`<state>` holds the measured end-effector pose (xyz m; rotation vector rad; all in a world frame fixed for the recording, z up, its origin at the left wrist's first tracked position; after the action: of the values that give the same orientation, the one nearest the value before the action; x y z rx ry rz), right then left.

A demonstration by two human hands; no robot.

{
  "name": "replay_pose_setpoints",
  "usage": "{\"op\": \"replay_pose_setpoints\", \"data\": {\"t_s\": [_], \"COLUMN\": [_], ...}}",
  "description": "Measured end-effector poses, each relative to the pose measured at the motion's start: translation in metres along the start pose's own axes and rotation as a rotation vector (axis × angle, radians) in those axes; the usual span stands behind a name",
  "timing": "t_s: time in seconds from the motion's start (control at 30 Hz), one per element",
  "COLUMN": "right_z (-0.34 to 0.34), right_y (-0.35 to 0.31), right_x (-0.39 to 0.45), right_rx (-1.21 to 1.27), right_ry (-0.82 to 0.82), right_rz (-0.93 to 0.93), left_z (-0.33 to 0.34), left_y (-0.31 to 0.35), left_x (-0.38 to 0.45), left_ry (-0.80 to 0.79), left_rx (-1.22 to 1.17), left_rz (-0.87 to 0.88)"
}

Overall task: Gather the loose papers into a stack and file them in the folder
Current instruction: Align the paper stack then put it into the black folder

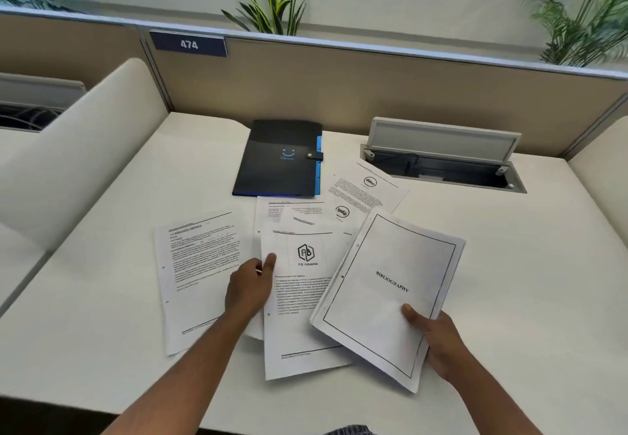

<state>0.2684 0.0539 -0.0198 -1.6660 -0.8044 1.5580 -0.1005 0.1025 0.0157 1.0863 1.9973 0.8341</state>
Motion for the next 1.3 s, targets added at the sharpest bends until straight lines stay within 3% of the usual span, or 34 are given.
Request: {"op": "replay_pose_setpoints", "data": {"t_s": [0.1, 0.17, 0.47, 0.8, 1.07, 1.3], "right_z": [0.003, 0.005, 0.005, 0.025, 0.03, 0.041], "right_y": [0.0, 0.001, -0.005, -0.021, -0.039, -0.034], "right_x": [0.0, 0.0, 0.001, 0.009, 0.008, 0.007], "right_rx": [-0.001, -0.009, -0.051, -0.119, 0.121, -0.069], "right_ry": [0.023, 0.026, -0.006, 0.116, -0.073, 0.028], "right_rz": [0.004, 0.006, -0.009, -0.08, -0.024, -0.091], "left_z": [0.007, 0.009, 0.014, 0.024, 0.025, 0.036], "left_y": [-0.005, -0.008, -0.004, 0.017, 0.022, 0.015], "left_x": [-0.004, -0.006, -0.015, -0.021, -0.019, -0.025], "left_ry": [-0.191, -0.237, -0.187, -0.2, -0.233, -0.231], "left_rx": [-0.074, -0.094, -0.124, -0.21, -0.359, -0.274], "left_rz": [-0.037, -0.038, -0.004, 0.063, 0.08, 0.064]}}
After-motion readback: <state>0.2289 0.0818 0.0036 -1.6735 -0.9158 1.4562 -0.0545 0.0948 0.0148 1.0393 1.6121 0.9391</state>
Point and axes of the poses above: each hand's wrist, its own x-axis towards the middle knuckle, its own z-axis out of the palm, y = z × x, the point moved 1 cm from there along x, towards the middle knuckle, and after that the axes turned 11 degrees about -x, right-handed, at the moved point
